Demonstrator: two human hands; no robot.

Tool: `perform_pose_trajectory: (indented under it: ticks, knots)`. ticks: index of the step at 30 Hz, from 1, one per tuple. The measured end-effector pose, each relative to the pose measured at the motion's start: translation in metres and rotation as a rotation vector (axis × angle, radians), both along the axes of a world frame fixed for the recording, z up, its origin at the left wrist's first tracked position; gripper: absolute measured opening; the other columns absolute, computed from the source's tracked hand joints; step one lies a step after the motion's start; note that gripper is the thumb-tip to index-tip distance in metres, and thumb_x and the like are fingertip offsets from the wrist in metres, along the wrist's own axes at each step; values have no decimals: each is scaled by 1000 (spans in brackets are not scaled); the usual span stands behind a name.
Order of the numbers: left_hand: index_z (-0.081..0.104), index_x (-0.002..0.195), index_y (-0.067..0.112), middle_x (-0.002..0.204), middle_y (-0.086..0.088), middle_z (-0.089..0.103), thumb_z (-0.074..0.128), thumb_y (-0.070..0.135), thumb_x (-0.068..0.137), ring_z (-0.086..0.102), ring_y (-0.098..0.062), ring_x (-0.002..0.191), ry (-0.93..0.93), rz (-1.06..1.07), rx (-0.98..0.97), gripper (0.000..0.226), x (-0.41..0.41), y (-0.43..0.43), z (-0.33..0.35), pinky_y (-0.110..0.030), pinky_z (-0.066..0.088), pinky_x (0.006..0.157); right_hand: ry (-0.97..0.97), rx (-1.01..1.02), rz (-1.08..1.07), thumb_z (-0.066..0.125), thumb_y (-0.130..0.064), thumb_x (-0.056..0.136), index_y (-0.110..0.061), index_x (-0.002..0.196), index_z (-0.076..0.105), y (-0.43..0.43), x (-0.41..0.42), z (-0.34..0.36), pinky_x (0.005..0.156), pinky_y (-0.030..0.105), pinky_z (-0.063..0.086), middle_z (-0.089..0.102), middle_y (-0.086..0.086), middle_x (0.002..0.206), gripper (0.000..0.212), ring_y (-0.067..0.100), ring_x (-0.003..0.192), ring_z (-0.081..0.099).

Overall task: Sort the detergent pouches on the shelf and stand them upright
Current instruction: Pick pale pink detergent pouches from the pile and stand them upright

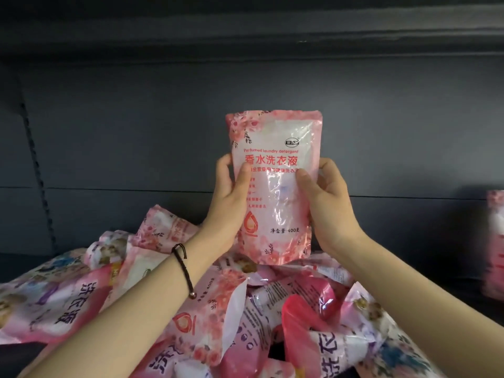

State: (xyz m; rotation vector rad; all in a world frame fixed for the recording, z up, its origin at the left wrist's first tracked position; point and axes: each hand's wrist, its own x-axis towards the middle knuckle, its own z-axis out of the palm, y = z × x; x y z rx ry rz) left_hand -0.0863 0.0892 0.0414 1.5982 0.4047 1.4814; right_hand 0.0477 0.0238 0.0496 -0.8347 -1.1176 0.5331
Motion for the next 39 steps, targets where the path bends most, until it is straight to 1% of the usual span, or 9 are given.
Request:
perform_pose_trajectory:
  ticks: [8, 12, 16, 25, 29, 32, 34, 36, 39]
  knots:
    - [40, 114, 30, 112, -1, 66, 47, 31, 99, 70, -9, 92, 2, -80, 97, 17, 46, -58, 6, -23, 56, 69, 11, 70, -101, 51, -17, 98, -16, 99, 51, -63, 48, 4, 79, 45, 58, 67, 14, 109, 1, 29, 95, 69]
    - [41, 111, 33, 102, 4, 70, 47, 32, 98, 70, -8, 87, 34, -105, 102, 14, 84, -95, 0, -22, 56, 66, 35, 94, -115, 50, -12, 98, -14, 96, 51, -107, 83, -5, 74, 34, 59, 68, 12, 104, 3, 21, 88, 69]
    - [40, 114, 33, 99, 9, 71, 47, 36, 97, 70, -9, 88, 54, -145, 111, 20, 124, -141, -10, -21, 56, 66, 58, 112, -101, 50, -11, 98, -16, 94, 52, -155, 125, -15, 66, 26, 57, 72, -3, 87, 7, 14, 80, 70]
    - [41, 111, 40, 100, 11, 71, 47, 39, 97, 70, -9, 91, 10, -125, 55, 16, 210, -239, -43, -23, 56, 68, 37, 85, -121, 52, -20, 98, -25, 92, 53, -241, 208, -47, 67, 31, 58, 69, 6, 99, 7, 19, 86, 70]
    - [43, 111, 44, 101, 10, 70, 46, 43, 97, 70, -10, 92, 7, -77, -17, 15, 230, -256, -58, -28, 58, 71, 70, 18, -146, 50, -19, 98, -19, 89, 46, -247, 224, -61, 71, 36, 58, 62, 11, 96, 10, 21, 82, 63]
    - [40, 113, 47, 112, 11, 65, 43, 44, 96, 67, -4, 97, 19, -35, -63, 18, 235, -254, -74, -22, 56, 71, -3, -8, -147, 48, -23, 99, -22, 91, 47, -243, 226, -76, 72, 31, 59, 61, 1, 94, 8, 13, 82, 62]
    - [38, 111, 52, 117, 11, 61, 40, 49, 94, 65, 1, 96, 50, -6, -71, 17, 236, -249, -82, -20, 55, 70, -61, -17, -183, 46, -22, 100, -23, 91, 44, -236, 224, -85, 72, 35, 57, 58, -10, 85, 9, 6, 77, 59]
    - [36, 109, 55, 116, 11, 59, 39, 55, 90, 64, 2, 95, 87, 30, -69, 19, 237, -240, -89, -21, 55, 69, -109, -36, -248, 44, -19, 100, -20, 90, 41, -228, 224, -92, 71, 41, 54, 52, -6, 83, 11, 8, 74, 52]
    - [34, 109, 57, 116, 15, 57, 37, 59, 88, 62, 5, 97, 116, 62, -57, 21, 241, -227, -97, -21, 54, 70, -171, -40, -344, 43, -16, 100, -20, 86, 36, -214, 223, -97, 65, 31, 48, 44, -3, 81, 15, 1, 66, 45]
